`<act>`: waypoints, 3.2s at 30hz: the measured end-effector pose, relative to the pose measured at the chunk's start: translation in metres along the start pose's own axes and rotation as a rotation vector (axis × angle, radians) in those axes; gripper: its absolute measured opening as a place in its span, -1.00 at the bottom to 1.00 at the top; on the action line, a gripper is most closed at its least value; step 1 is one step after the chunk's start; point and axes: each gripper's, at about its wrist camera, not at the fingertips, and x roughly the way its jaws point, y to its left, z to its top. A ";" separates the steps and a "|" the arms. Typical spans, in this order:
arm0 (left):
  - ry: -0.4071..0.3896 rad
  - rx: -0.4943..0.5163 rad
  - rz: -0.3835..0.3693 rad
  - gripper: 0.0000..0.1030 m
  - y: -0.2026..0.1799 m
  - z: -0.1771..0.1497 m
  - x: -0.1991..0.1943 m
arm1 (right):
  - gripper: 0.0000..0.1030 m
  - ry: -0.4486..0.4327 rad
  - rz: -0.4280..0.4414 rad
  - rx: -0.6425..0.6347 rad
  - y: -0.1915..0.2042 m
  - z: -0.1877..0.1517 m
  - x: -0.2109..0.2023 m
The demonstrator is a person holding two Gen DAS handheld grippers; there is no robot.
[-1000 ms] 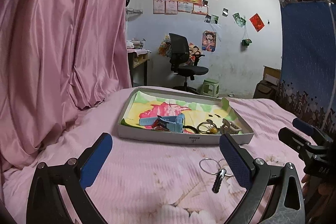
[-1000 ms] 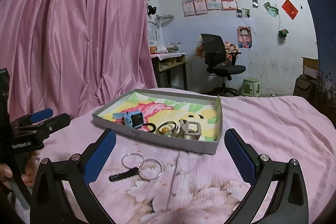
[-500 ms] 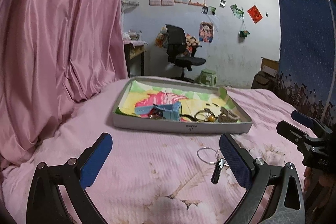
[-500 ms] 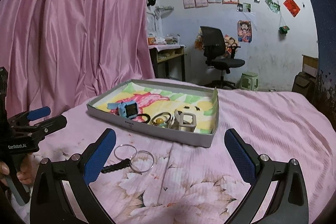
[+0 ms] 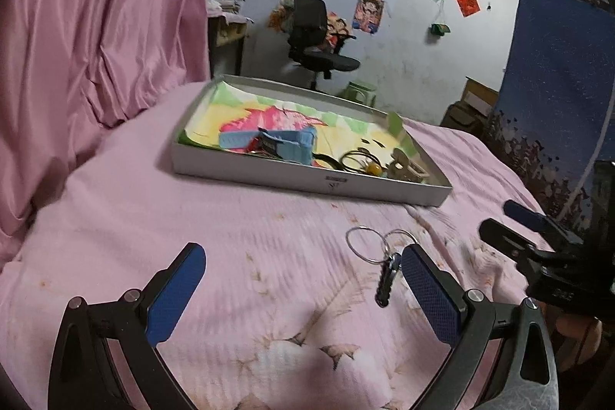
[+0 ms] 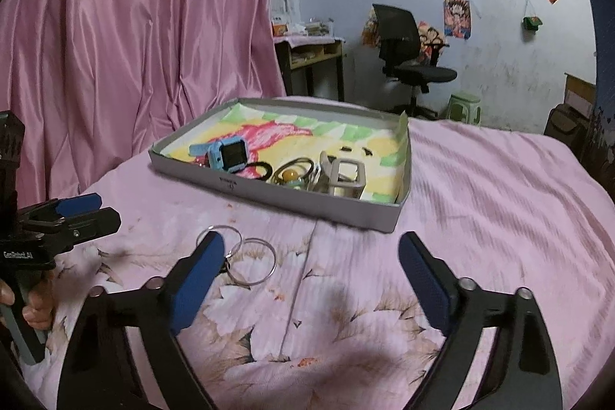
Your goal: Organize jewelry
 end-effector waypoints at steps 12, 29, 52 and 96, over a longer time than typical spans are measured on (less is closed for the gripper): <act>0.107 0.074 -0.163 0.39 -0.017 -0.004 0.020 | -0.19 0.111 0.073 -0.020 0.005 -0.006 0.026; 0.313 0.188 -0.237 -0.54 -0.045 -0.013 0.062 | -0.44 0.214 0.112 -0.050 0.016 -0.010 0.054; 0.273 0.055 -0.137 -0.81 -0.026 -0.006 0.064 | -0.75 0.307 0.128 -0.057 0.028 -0.009 0.093; -0.010 -0.084 -0.008 -0.81 0.022 0.082 0.065 | -0.96 -0.225 0.075 0.007 0.021 0.078 0.051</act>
